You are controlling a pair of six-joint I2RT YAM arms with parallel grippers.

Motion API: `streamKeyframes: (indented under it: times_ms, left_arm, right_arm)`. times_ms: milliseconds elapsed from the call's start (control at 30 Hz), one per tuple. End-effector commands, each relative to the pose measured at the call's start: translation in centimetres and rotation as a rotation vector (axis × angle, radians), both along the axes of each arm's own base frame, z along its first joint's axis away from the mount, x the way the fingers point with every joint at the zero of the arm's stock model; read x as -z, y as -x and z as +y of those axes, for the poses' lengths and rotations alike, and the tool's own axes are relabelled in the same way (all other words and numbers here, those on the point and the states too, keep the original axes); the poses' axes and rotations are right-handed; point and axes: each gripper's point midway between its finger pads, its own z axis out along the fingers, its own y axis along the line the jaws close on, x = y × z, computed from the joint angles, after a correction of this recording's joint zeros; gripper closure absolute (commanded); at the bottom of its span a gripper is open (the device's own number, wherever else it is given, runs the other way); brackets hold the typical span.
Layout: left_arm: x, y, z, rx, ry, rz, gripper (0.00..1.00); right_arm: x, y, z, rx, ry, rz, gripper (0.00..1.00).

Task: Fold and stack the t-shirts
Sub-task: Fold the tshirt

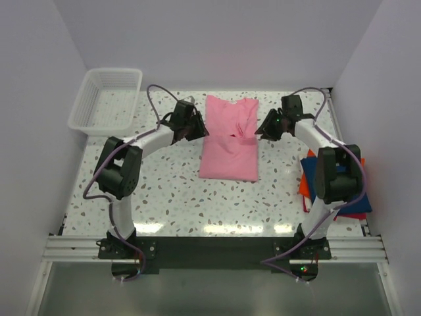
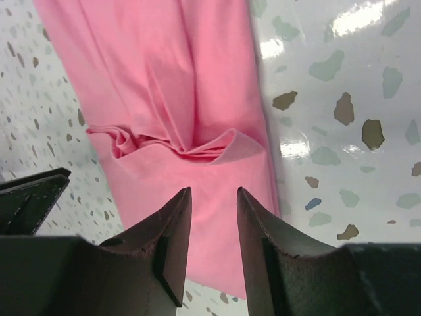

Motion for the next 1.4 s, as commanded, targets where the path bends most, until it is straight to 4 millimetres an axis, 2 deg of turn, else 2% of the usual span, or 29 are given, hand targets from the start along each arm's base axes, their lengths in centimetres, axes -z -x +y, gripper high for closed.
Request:
streamKeyframes:
  times_ms: [0, 33, 67, 100, 167, 233, 267, 433, 500, 533, 633, 733, 867, 967, 1067, 1133, 1200, 1267, 1300, 1367]
  left_arm:
    - [-5.2, -0.2, -0.1, 0.016, 0.037, -0.119, 0.57]
    - [-5.4, 0.2, -0.5, 0.026, 0.051, -0.126, 0.58]
    - [-5.6, 0.8, -1.6, 0.062, 0.070, -0.126, 0.62]
    - [-5.6, 1.1, -2.3, 0.079, 0.080, -0.124, 0.65]
    - [-5.0, 2.0, -4.3, 0.139, 0.100, -0.103, 0.73]
    - [-4.1, 2.3, -6.0, 0.175, 0.104, -0.081, 0.81]
    - [-3.9, 2.6, -6.8, 0.201, 0.120, -0.070, 0.82]
    - [-1.6, 1.5, -9.5, 0.269, 0.166, -0.037, 0.87]
    - [-1.8, 0.7, -10.4, 0.290, 0.196, -0.043, 0.87]
    - [-0.2, 0.5, -10.5, 0.289, 0.185, -0.016, 0.87]
    - [1.8, -0.8, -9.8, 0.255, 0.165, 0.021, 0.87]
    - [3.1, -1.4, -8.5, 0.212, 0.161, 0.046, 0.87]
    - [3.5, -1.3, -8.1, 0.207, 0.161, 0.051, 0.86]
    - [2.8, -1.3, -8.5, 0.226, 0.182, 0.040, 0.84]
    - [0.7, -1.6, -8.9, 0.252, 0.211, -0.001, 0.82]
    - [-1.4, -2.0, -8.9, 0.258, 0.224, -0.044, 0.78]
    - [-3.6, -2.0, -8.6, 0.262, 0.234, -0.081, 0.74]
    - [-5.0, -1.9, -8.1, 0.257, 0.248, -0.101, 0.69]
    - [-6.1, -1.4, -7.8, 0.260, 0.256, -0.120, 0.68]
    - [-6.5, -0.6, -7.4, 0.257, 0.259, -0.116, 0.67]
  right_arm:
    - [-3.9, 1.1, 1.3, -0.068, 0.083, -0.116, 0.63]
    - [-3.7, 1.5, 1.7, -0.078, 0.099, -0.117, 0.64]
    - [-3.6, 2.0, 3.0, -0.115, 0.117, -0.126, 0.65]
    - [-3.0, 2.3, 3.3, -0.117, 0.152, -0.122, 0.66]
    - [-1.6, 2.7, 5.0, -0.165, 0.180, -0.106, 0.67]
    - [-1.3, 2.4, 6.1, -0.194, 0.170, -0.102, 0.70]
    - [-0.2, 2.3, 6.6, -0.211, 0.173, -0.084, 0.70]
    - [0.5, 0.1, 7.7, -0.234, 0.177, -0.083, 0.72]
    - [1.4, -1.4, 7.3, -0.222, 0.206, -0.072, 0.72]
    - [1.7, -1.7, 7.2, -0.220, 0.209, -0.063, 0.73]
    - [3.4, -3.1, 5.9, -0.186, 0.173, -0.005, 0.77]
    - [4.5, -3.2, 5.1, -0.160, 0.138, 0.016, 0.78]
    - [5.1, -3.1, 4.2, -0.140, 0.118, 0.028, 0.78]
    - [4.5, -3.1, 4.6, -0.147, 0.102, 0.017, 0.78]
    - [2.7, -3.3, 4.7, -0.146, 0.087, -0.017, 0.78]
    - [1.5, -3.3, 4.6, -0.143, 0.086, -0.040, 0.77]
    - [-0.8, -3.1, 4.4, -0.127, 0.086, -0.081, 0.77]
    - [-1.3, -2.0, 3.8, -0.104, 0.095, -0.077, 0.76]
    - [-2.8, -1.5, 3.9, -0.099, 0.083, -0.107, 0.76]
    - [-3.5, -0.1, 4.9, -0.113, 0.066, -0.128, 0.76]
